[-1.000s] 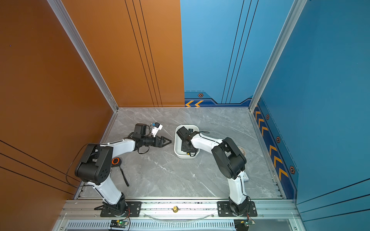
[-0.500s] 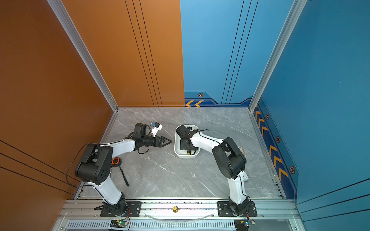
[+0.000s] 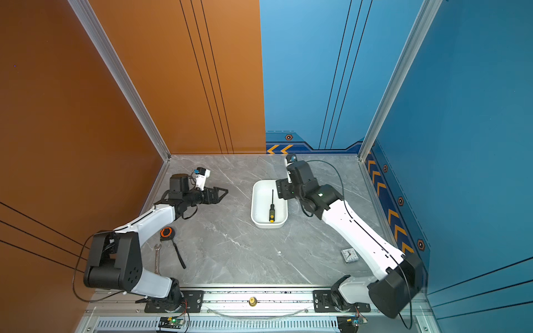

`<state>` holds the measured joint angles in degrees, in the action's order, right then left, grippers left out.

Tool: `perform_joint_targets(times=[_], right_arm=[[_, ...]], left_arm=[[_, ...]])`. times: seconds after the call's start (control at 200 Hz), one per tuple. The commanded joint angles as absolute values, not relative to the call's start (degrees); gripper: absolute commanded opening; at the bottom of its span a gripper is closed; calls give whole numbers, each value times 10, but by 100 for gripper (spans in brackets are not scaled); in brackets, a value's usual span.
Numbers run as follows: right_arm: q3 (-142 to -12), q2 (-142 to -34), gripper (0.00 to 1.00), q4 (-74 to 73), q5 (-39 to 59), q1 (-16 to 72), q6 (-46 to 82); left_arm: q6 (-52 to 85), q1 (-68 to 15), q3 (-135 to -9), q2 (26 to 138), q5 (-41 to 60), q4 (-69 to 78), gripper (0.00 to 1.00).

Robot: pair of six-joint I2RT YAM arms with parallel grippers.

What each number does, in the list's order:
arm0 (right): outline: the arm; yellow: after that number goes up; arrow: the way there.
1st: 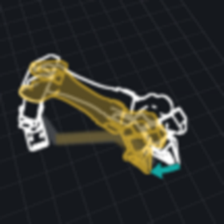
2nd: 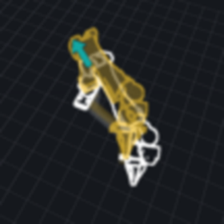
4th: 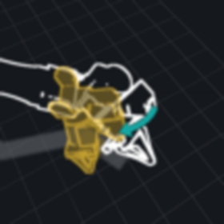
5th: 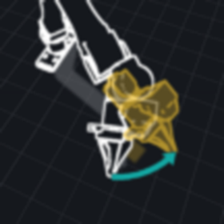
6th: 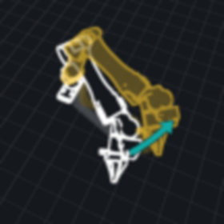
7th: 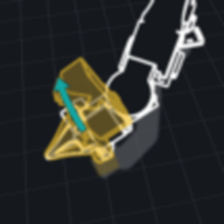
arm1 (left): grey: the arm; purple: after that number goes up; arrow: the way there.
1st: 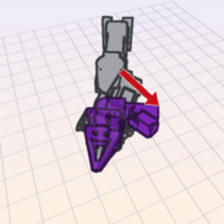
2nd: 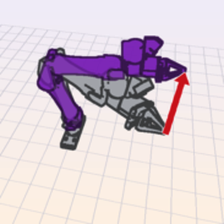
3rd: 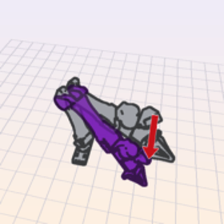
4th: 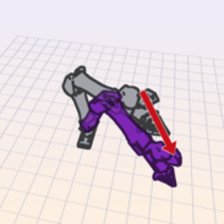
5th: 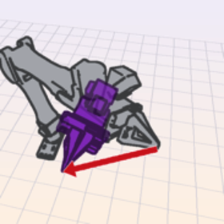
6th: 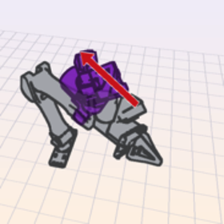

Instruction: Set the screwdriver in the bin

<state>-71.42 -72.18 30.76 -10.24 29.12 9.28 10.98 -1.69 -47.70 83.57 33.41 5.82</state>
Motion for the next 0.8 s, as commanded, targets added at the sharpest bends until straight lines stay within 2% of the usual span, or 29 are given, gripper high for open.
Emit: perform_joint_targets(times=[0.0, 0.16, 0.345, 0.466, 0.596, 0.796], right_arm=[[-606, -654, 84, 253, -108, 215, 2], [-446, -550, 88, 133, -93, 106, -38], [-335, -505, 91, -3, -107, 80, -13], [-259, -540, 91, -141, -98, 71, 4], [-188, -623, 91, -325, -98, 55, 24], [-174, -740, 90, -440, -81, 44, 20]], left_arm=[[100, 15, -438, 803, 282, 71, 98], [51, 28, -394, 756, 199, 88, 98], [48, 39, -301, 726, 127, 237, 98], [37, 48, -244, 734, 101, 350, 98], [22, 51, -210, 765, 85, 443, 98], [33, 56, -197, 817, 83, 507, 98]])
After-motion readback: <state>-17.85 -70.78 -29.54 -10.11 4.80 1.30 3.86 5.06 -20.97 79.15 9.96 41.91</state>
